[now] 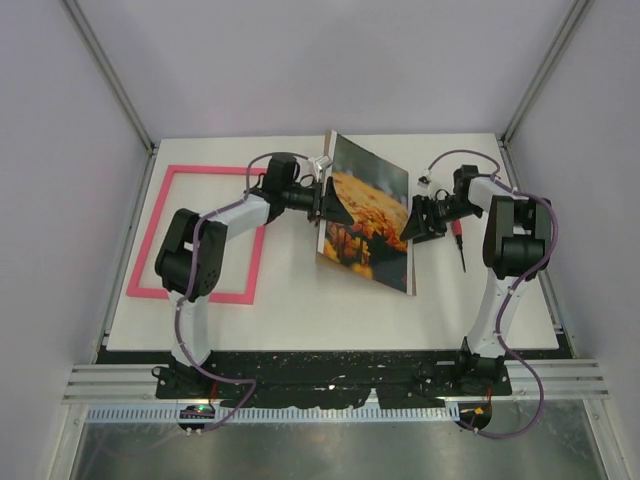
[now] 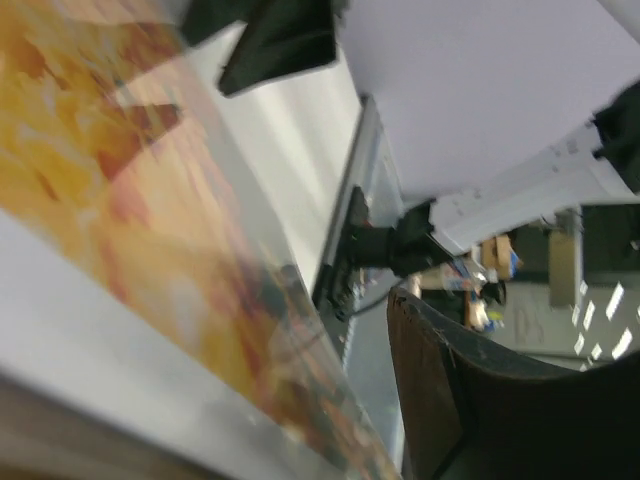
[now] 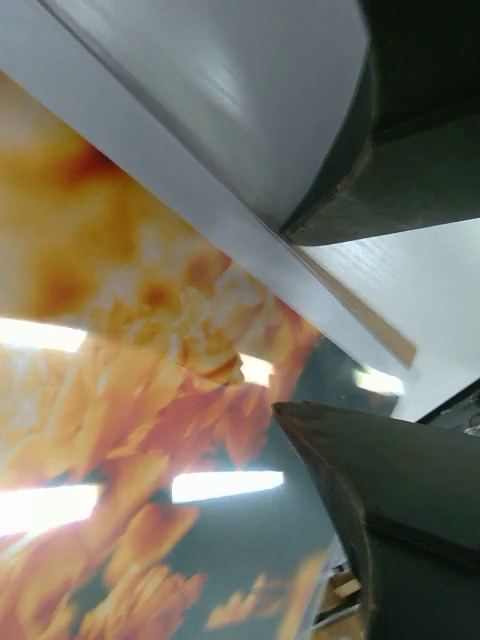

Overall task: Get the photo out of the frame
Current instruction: Pick up the photo frame from the center of the board.

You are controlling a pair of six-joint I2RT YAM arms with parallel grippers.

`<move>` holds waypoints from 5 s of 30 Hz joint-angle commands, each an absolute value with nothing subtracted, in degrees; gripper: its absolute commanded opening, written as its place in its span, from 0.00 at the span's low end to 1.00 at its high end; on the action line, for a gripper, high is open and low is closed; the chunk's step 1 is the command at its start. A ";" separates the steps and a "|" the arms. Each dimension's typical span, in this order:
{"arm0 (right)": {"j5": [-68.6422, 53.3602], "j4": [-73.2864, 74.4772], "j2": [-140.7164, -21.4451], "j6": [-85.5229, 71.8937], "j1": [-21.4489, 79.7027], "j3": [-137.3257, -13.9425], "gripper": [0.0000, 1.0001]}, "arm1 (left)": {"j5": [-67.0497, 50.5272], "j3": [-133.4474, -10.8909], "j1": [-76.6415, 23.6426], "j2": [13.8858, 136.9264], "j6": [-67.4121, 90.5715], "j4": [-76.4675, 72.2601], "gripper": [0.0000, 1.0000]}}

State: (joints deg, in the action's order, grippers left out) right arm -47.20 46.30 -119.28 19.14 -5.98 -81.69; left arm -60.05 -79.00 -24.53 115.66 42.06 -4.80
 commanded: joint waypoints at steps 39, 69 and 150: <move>-36.31 44.12 -116.90 16.61 -1.67 -76.99 0.69 | -57.39 -82.27 -22.50 119.00 21.53 21.09 0.32; -37.70 42.36 -113.73 15.73 -1.23 -75.32 0.69 | -59.33 -82.18 -15.12 110.66 9.14 36.47 0.21; -40.25 48.08 -125.77 11.07 13.09 -89.03 0.70 | -58.36 -81.65 -15.21 112.41 11.78 35.51 0.37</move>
State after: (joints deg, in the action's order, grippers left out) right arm -39.29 48.95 -122.32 9.26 10.57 -88.84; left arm -56.55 -81.06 -14.04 112.62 12.78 37.67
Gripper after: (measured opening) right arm 0.699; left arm 0.354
